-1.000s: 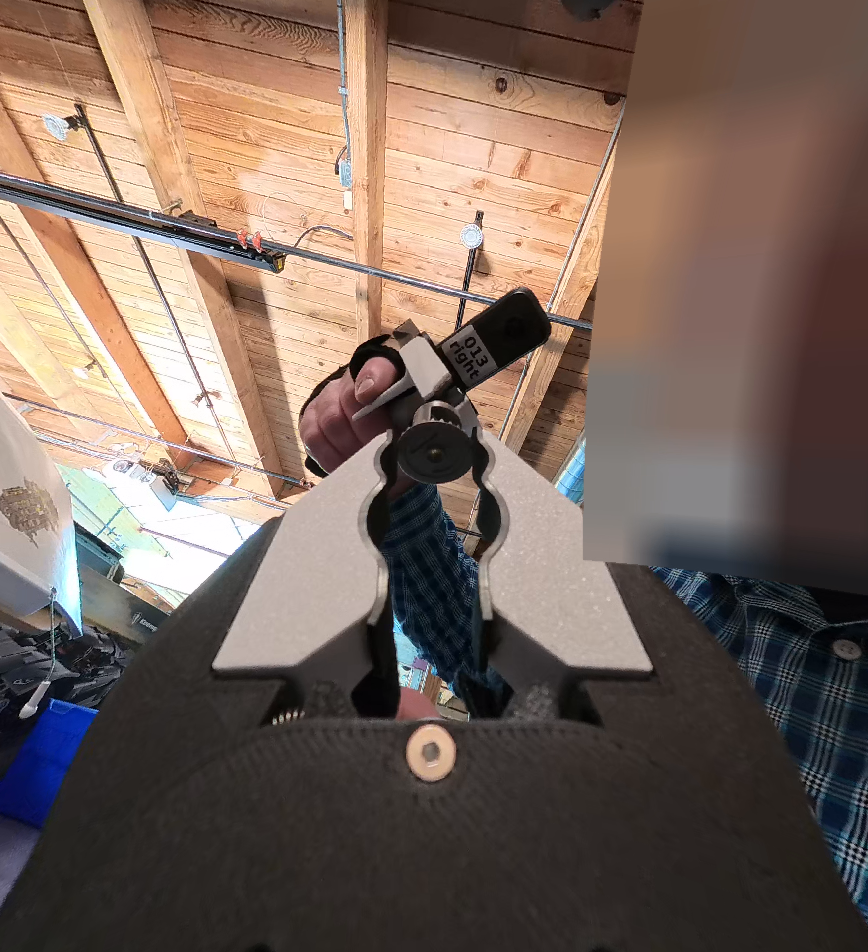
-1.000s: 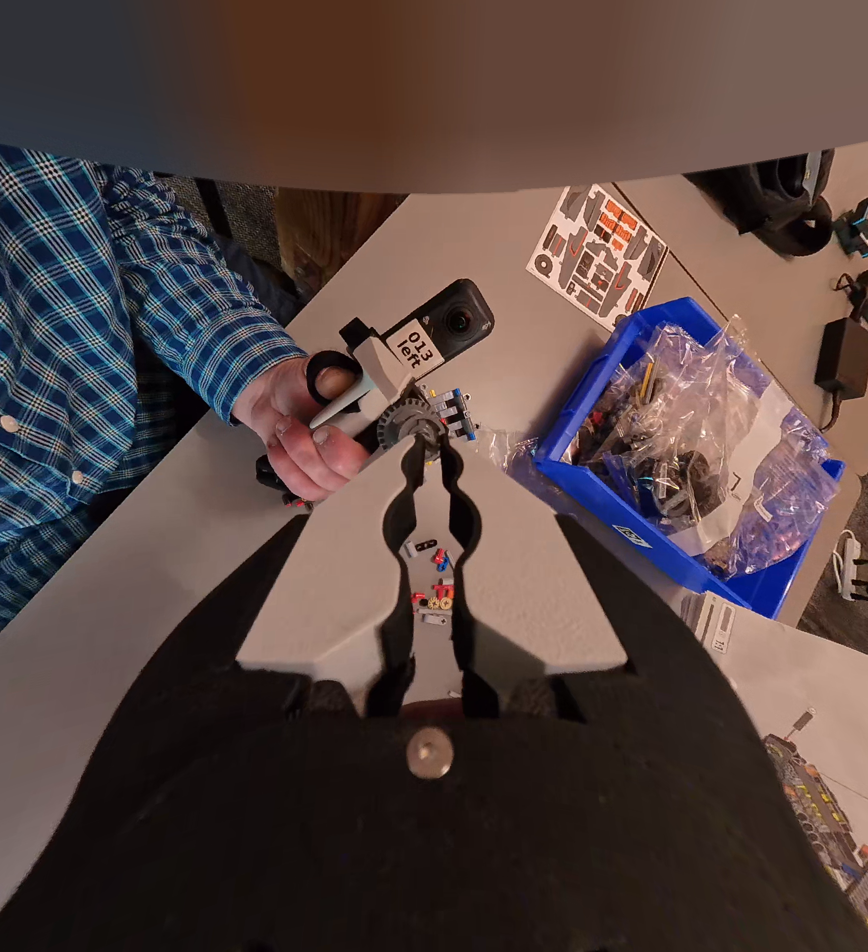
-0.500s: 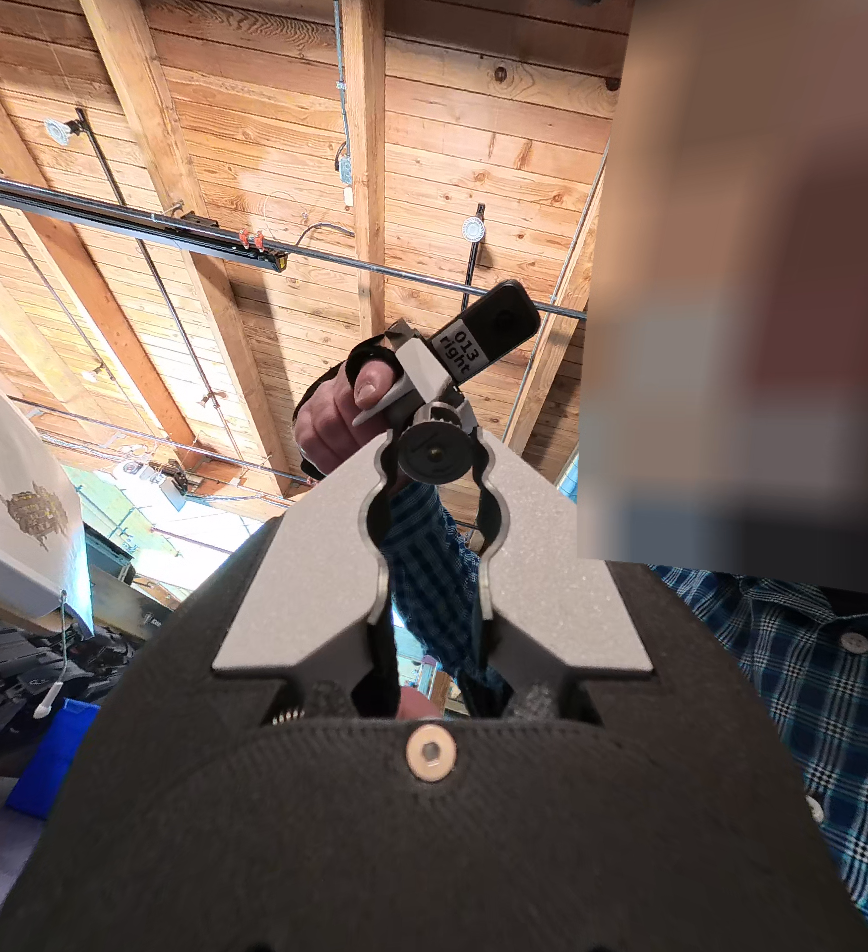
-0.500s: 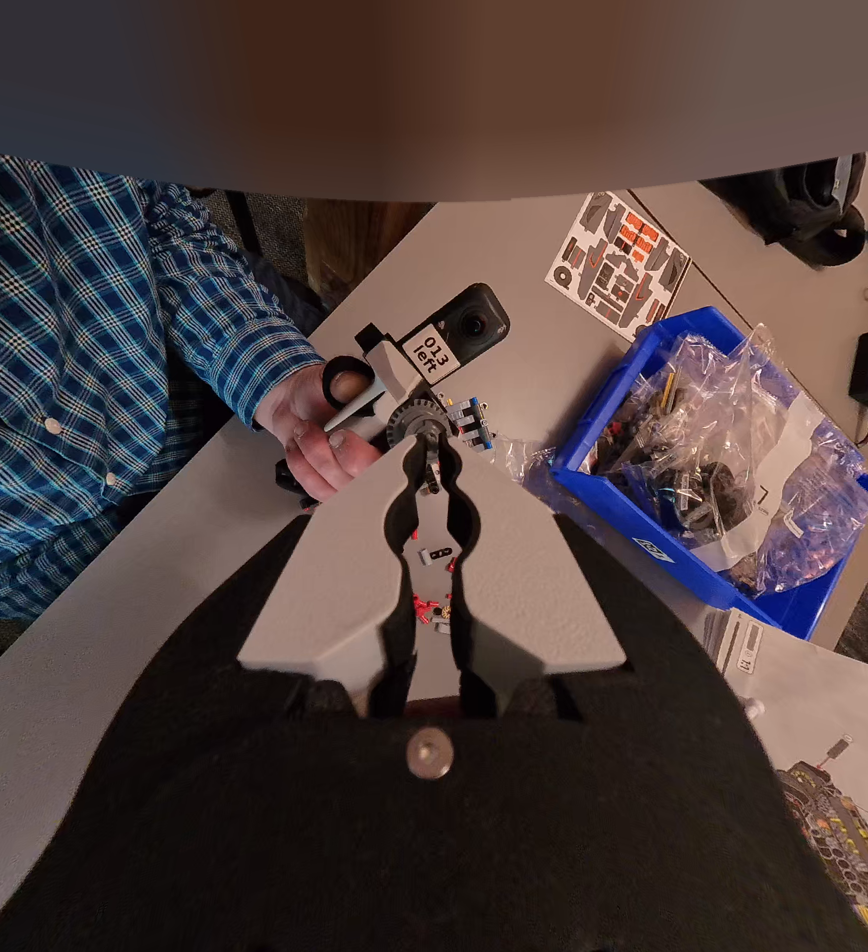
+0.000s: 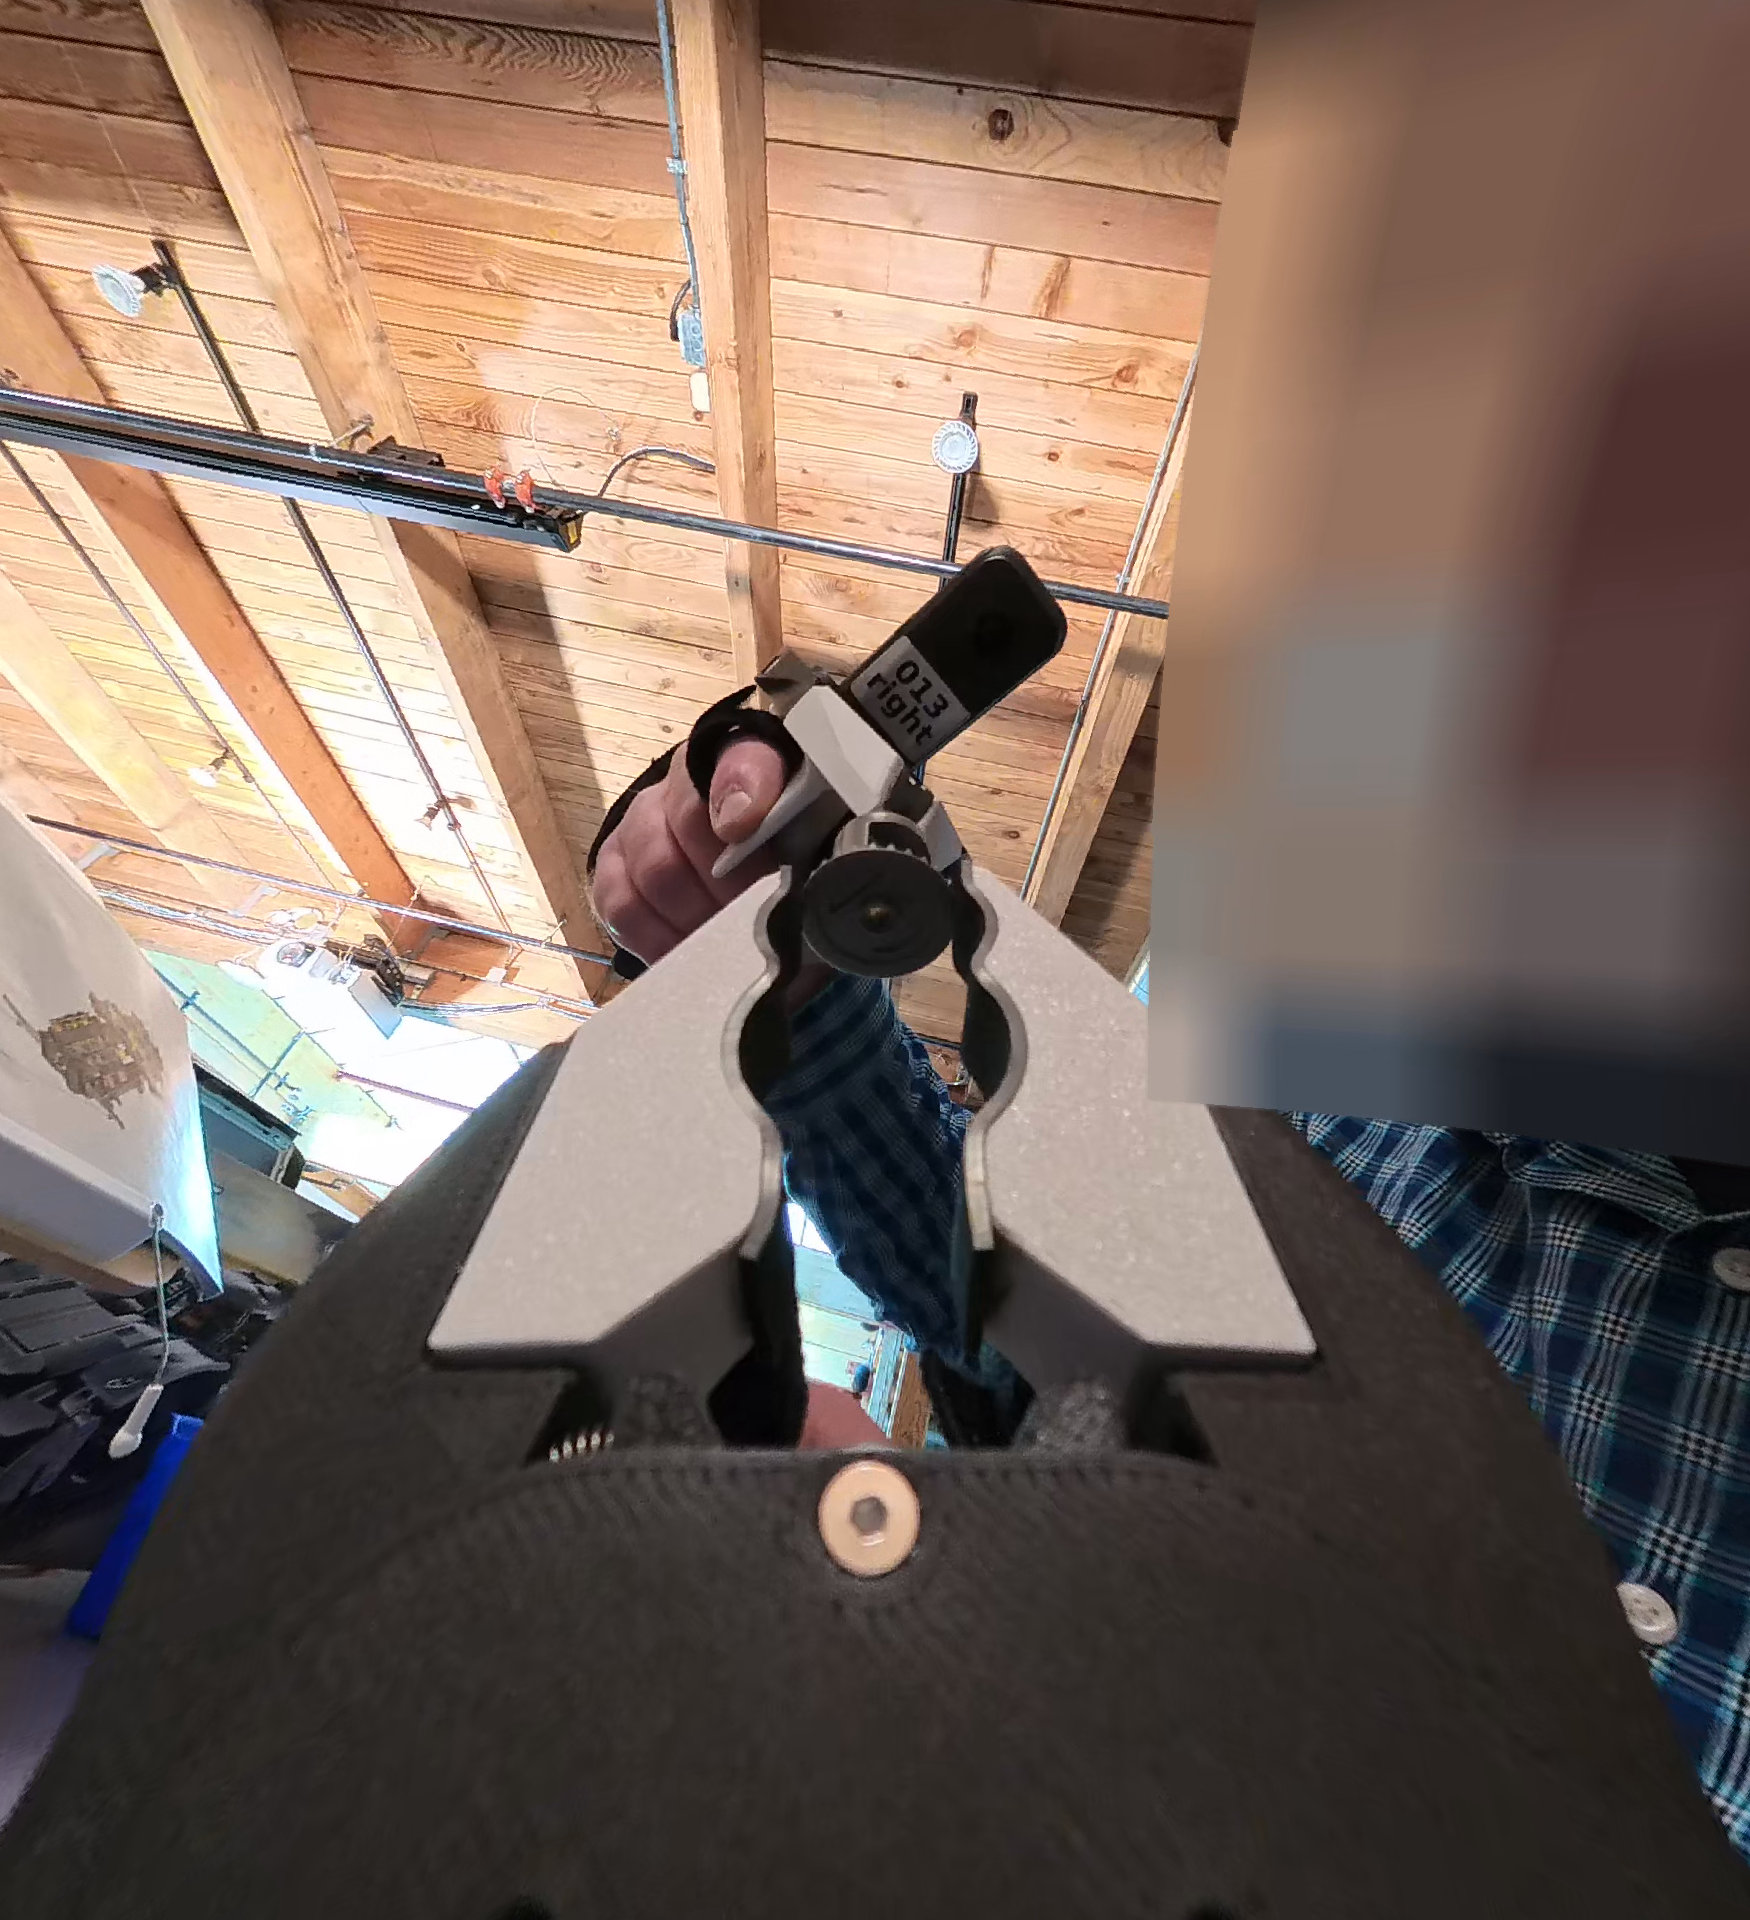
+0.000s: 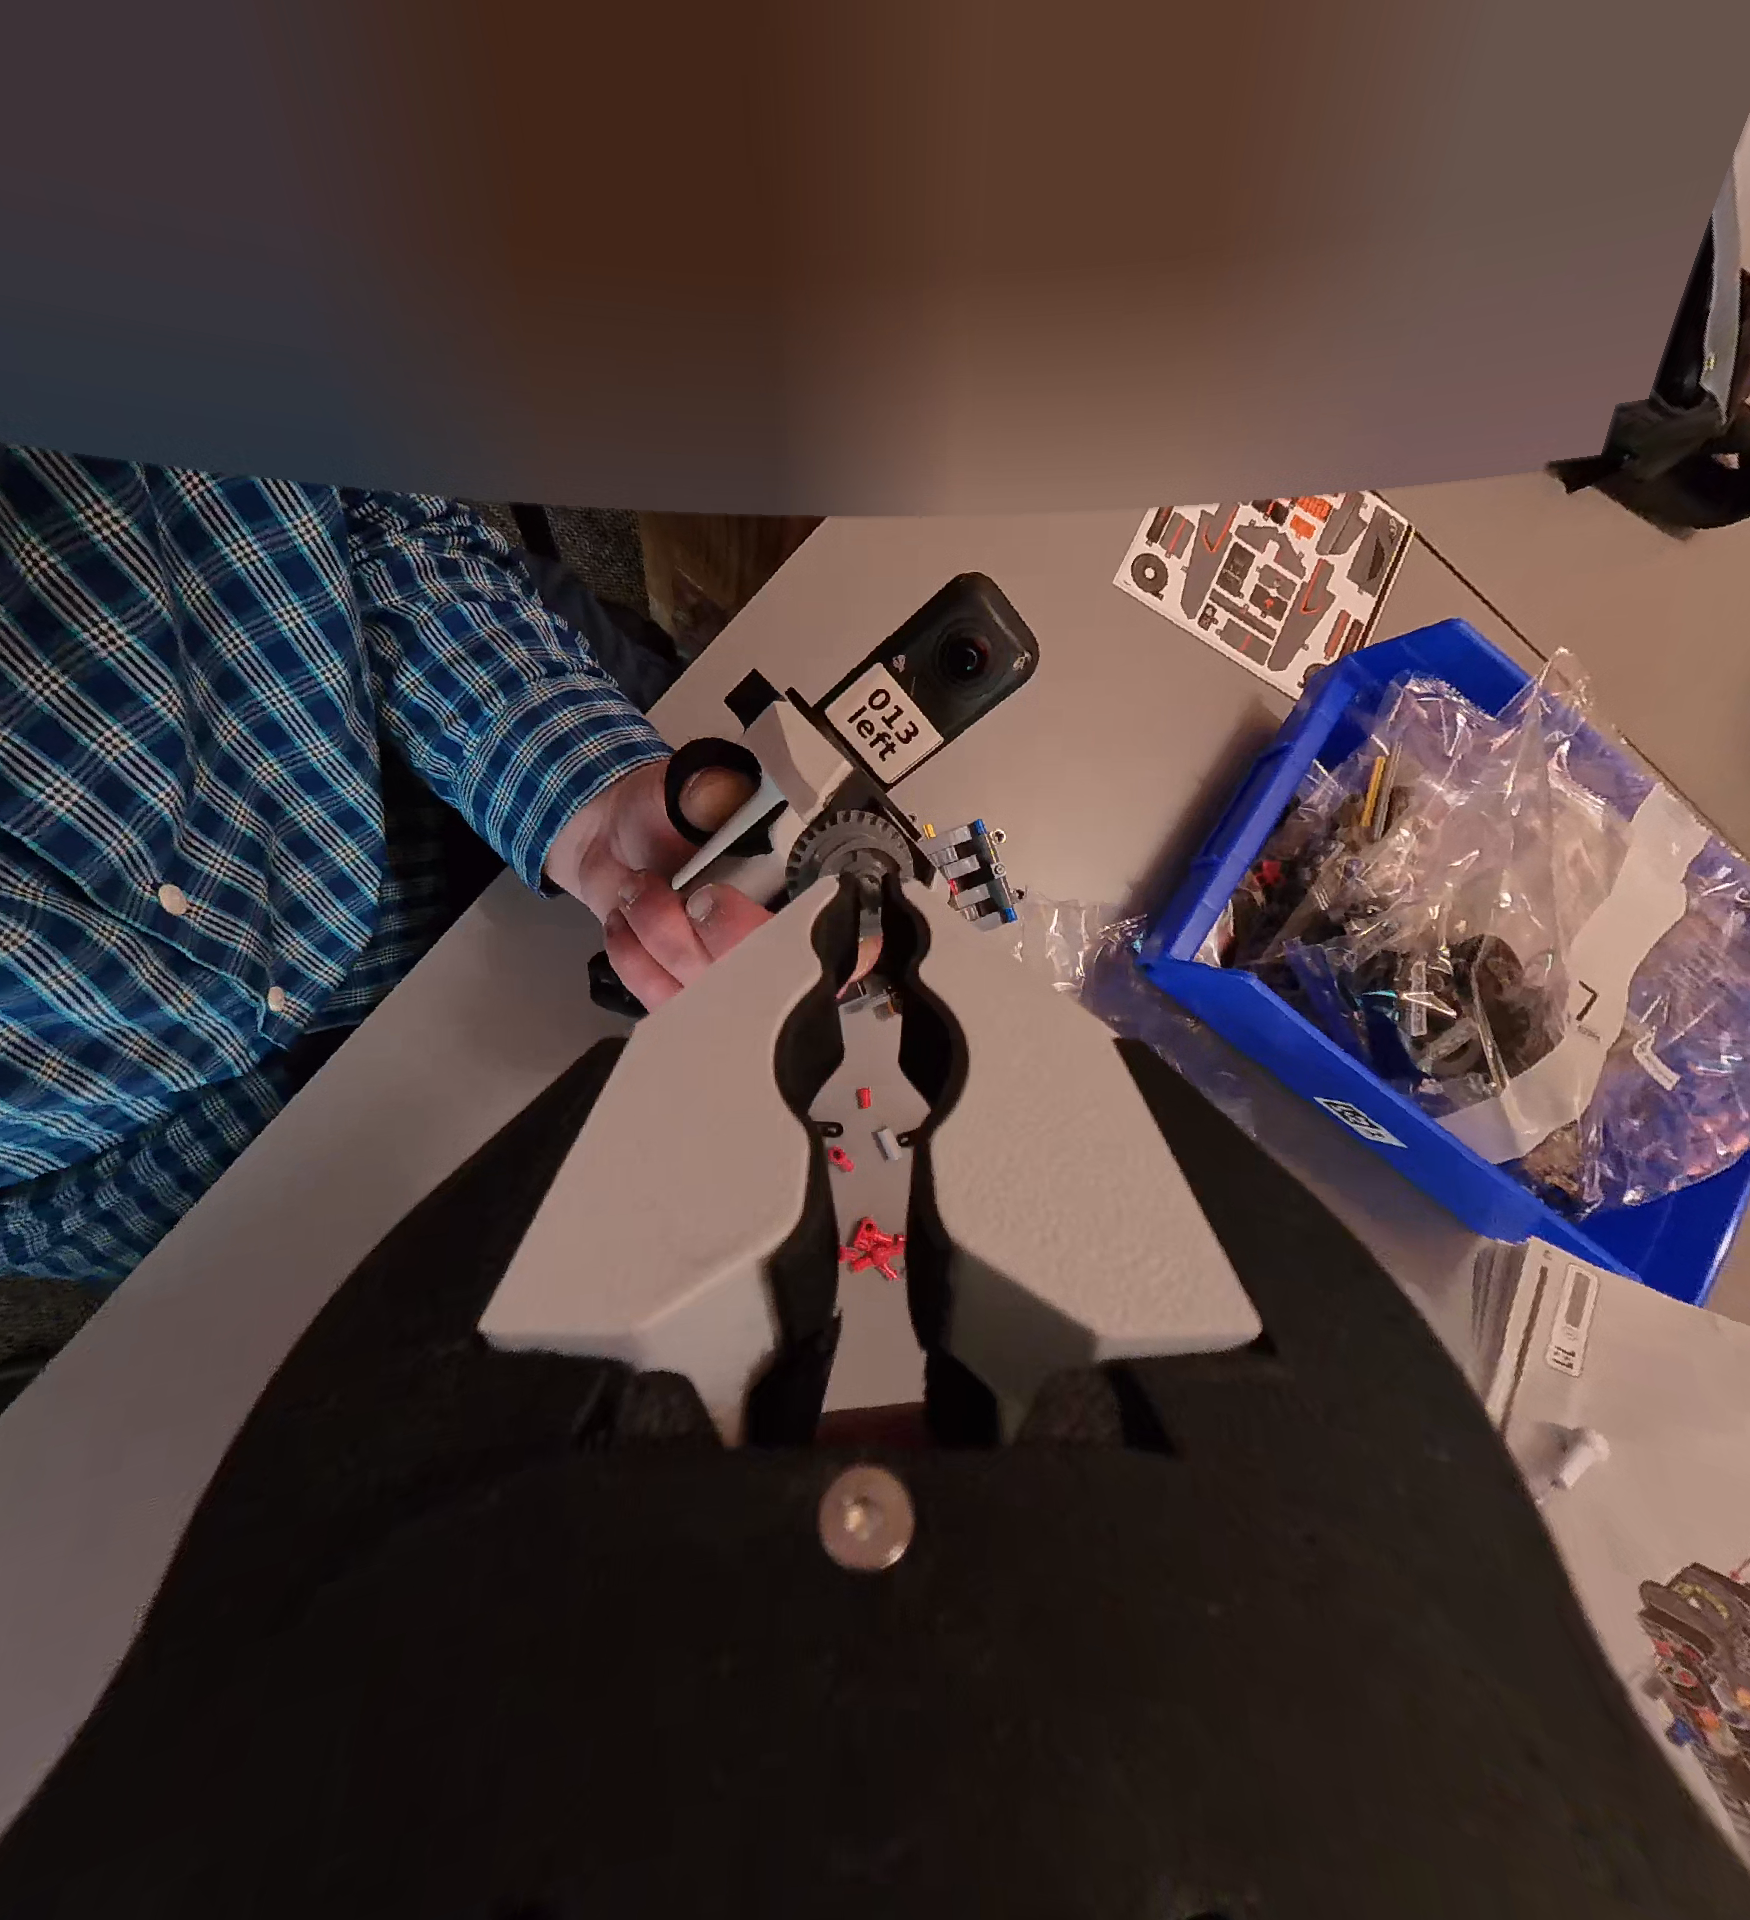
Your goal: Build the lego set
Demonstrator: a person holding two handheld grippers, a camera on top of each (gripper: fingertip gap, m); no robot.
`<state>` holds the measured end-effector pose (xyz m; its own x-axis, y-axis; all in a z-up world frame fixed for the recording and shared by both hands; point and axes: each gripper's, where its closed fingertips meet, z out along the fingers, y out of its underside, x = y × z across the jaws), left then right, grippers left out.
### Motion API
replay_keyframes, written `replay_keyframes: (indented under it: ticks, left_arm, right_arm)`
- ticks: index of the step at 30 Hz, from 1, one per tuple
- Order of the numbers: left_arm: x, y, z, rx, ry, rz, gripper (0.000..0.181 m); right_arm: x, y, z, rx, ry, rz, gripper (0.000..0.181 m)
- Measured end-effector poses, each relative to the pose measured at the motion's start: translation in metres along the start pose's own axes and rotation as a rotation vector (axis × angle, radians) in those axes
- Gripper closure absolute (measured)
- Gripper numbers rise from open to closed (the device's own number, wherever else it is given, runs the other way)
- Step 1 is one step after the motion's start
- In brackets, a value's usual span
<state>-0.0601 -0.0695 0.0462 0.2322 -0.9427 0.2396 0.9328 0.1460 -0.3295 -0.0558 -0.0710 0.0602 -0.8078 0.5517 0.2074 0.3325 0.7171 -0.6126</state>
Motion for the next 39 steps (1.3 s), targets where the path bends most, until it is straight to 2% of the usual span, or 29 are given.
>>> replay_keyframes:
  ticks: [12, 23, 39]
  left_arm:
    - [-0.001, 0.005, 0.002, -0.035, -0.014, 0.020, 0.155]
    - [-0.005, 0.003, 0.000, -0.039, -0.057, 0.064, 0.155]
    - [-0.004, 0.001, 0.001, -0.028, -0.053, 0.060, 0.156]
  right_arm:
    - [-0.003, 0.004, -0.004, -0.066, -0.043, -0.060, 0.179]
    - [-0.001, 0.011, -0.004, -0.044, -0.064, 0.113, 0.179]
    - [-0.002, 0.009, -0.004, -0.024, 0.009, -0.022, 0.179]
